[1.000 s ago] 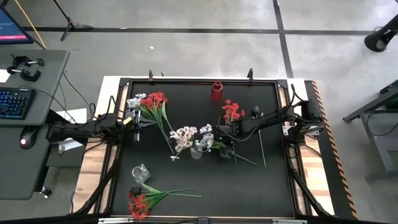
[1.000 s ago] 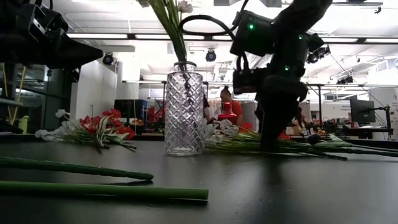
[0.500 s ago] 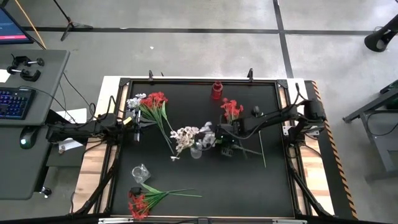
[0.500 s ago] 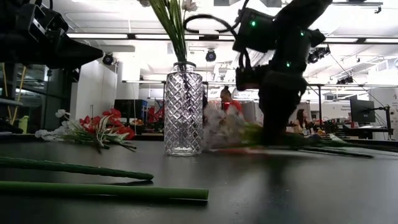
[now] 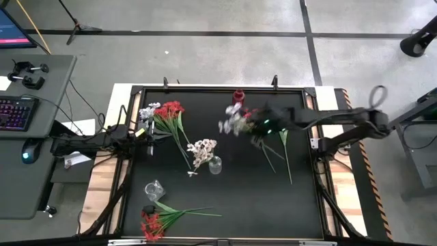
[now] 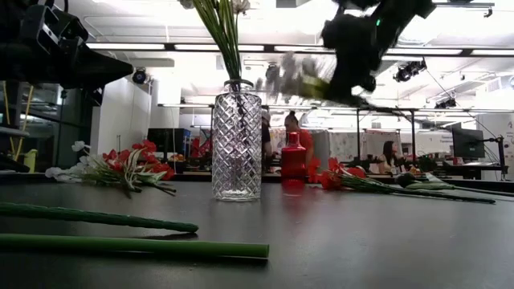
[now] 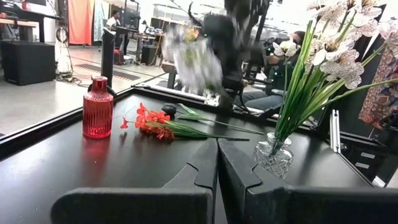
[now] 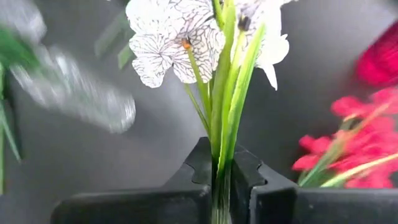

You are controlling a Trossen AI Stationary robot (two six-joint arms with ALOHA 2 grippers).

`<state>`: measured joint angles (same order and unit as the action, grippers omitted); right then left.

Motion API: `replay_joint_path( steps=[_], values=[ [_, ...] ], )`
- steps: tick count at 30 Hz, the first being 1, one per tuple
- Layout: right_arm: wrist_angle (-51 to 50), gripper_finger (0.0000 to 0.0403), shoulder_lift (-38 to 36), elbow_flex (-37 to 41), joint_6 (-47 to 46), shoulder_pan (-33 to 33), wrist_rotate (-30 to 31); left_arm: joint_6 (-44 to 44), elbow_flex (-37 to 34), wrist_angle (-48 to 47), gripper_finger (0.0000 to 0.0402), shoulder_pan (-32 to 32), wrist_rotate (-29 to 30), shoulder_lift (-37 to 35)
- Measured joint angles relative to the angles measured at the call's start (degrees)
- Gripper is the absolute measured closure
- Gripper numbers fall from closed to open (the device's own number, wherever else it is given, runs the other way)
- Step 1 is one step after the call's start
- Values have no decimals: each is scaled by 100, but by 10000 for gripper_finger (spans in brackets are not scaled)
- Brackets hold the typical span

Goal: Sort flowers into vase by color
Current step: Put the right white flowers into the right transparent vase

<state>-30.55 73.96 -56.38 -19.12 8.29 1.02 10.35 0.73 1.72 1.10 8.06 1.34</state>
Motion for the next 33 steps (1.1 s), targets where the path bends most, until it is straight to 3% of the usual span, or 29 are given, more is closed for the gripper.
replay_joint_path(
  steps=[4,9,13,16,19,27,33],
  values=[
    [750,400,-1049,198,-420,111,748,0,1,0,402,1,1,0],
    [4282,401,-2101,1781,-1209,-196,960,0,2,0,402,0,0,-1],
    [7720,402,-1883,3076,-1636,-694,1097,0,0,0,402,0,1,-1],
    [9180,402,-1350,3348,-1440,-1063,1404,0,0,2,402,2,1,-1],
    [9681,402,-776,3062,-1085,-1289,1483,0,0,0,402,2,-1,-1],
    [9799,402,537,1813,143,-1394,1327,0,0,2,402,0,-1,-1],
    [9916,402,1279,1440,220,-1355,1086,0,1,0,402,0,-1,-1]
  ],
)
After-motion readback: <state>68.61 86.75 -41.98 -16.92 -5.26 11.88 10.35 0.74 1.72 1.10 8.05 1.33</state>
